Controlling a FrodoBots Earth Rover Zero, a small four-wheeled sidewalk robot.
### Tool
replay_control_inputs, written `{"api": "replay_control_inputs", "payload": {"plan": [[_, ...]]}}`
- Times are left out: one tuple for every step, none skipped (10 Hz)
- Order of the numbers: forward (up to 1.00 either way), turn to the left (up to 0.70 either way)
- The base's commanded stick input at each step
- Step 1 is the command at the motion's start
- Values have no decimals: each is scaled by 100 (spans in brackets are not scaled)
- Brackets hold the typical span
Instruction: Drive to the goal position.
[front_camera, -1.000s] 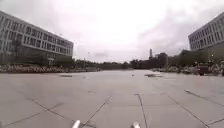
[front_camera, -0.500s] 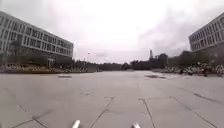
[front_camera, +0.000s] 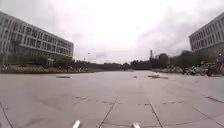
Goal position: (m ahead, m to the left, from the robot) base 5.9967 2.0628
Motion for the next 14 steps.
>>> {"api": "replay_control_inputs", "payload": {"plan": [[70, 0], [70, 0], [70, 0], [70, 0], [70, -2], [70, -27], [70, -35], [70, -33], [70, -20], [70, 0], [70, 0], [70, 0], [70, 0], [70, 0]]}}
